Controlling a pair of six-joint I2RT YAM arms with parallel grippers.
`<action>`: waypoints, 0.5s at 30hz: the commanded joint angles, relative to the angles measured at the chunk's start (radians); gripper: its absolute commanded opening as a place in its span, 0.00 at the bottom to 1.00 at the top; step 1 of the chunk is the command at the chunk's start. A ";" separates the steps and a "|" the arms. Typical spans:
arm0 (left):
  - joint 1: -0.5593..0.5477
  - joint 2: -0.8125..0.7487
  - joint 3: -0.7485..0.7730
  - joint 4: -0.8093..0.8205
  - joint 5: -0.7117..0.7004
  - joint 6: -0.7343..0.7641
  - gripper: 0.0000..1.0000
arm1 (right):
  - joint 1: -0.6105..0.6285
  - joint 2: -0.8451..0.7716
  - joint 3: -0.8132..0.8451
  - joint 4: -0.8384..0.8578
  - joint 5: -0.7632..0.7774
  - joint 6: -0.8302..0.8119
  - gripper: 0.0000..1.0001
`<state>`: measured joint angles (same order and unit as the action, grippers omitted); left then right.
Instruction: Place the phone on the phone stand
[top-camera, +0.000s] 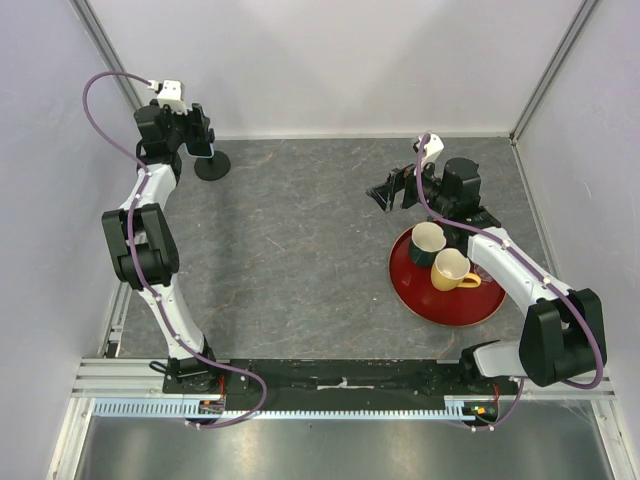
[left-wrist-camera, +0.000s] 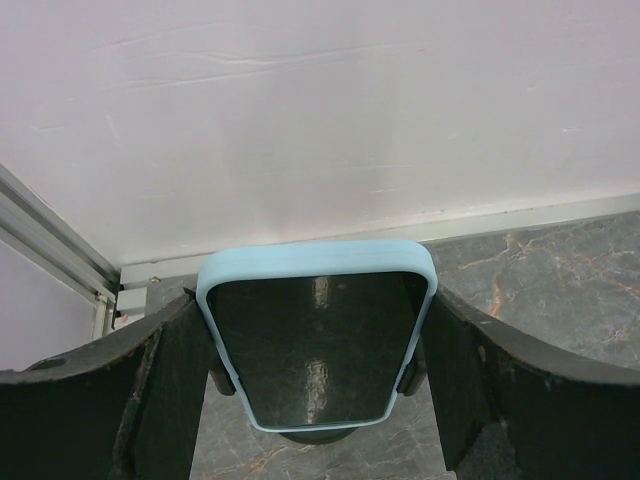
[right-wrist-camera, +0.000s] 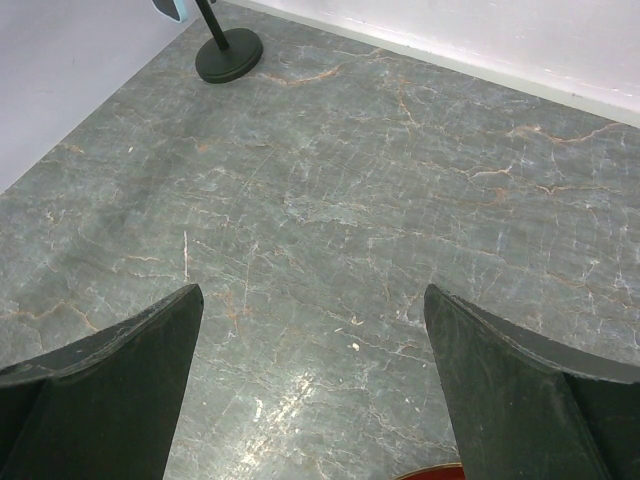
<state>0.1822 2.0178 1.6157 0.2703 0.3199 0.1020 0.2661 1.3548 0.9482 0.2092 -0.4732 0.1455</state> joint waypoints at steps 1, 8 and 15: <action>-0.009 -0.011 -0.031 0.012 0.018 -0.093 0.02 | -0.002 -0.010 0.012 0.033 -0.015 -0.001 0.98; -0.012 -0.002 -0.016 -0.014 0.001 -0.173 0.02 | -0.004 -0.009 0.012 0.033 -0.016 -0.003 0.98; -0.016 -0.016 -0.036 -0.029 -0.034 -0.142 0.02 | -0.004 -0.006 0.012 0.033 -0.018 -0.003 0.98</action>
<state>0.1837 2.0171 1.6020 0.2981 0.2913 0.0189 0.2661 1.3548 0.9482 0.2089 -0.4740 0.1455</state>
